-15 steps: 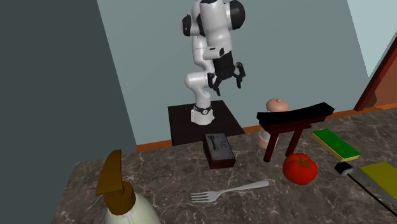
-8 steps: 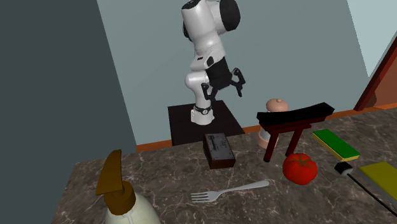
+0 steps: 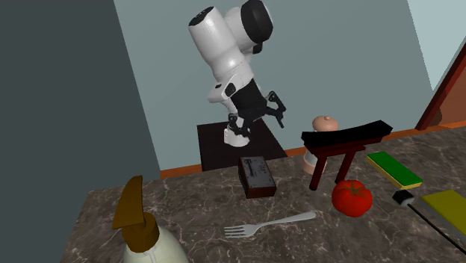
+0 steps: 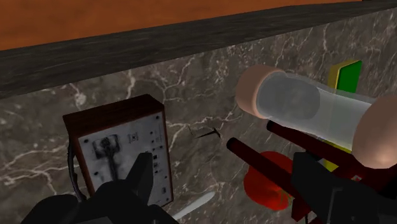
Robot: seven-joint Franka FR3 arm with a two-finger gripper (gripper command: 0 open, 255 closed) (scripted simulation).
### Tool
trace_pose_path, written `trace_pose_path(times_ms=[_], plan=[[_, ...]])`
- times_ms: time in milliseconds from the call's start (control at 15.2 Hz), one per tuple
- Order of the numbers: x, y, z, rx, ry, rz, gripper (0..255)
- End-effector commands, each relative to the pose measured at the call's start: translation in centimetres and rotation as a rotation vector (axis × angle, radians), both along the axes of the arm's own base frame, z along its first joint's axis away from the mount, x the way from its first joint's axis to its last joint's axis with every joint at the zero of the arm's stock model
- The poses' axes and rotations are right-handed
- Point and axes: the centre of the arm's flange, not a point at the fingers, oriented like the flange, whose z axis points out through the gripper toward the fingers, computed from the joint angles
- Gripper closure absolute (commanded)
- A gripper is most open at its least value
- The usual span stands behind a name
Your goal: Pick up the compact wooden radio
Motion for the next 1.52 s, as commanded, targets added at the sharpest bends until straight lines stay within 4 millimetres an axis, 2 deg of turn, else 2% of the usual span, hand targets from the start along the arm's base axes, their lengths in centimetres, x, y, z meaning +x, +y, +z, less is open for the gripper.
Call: trace_pose_path(times_ms=[0,264,396,462,1056,1452], plan=[[0.1,-0.1,-1.0,0.005,-0.001,-0.003,0],[0.1,-0.1,-3.1,0.005,-0.001,-0.003,0],[0.1,-0.1,-3.4,0.005,-0.001,-0.003,0],[0.2,-0.1,-3.4,0.005,-0.001,-0.003,255],[0.1,-0.1,-3.4,0.005,-0.001,-0.003,255],[0.1,-0.1,-0.2,0.005,-0.001,-0.003,255]])
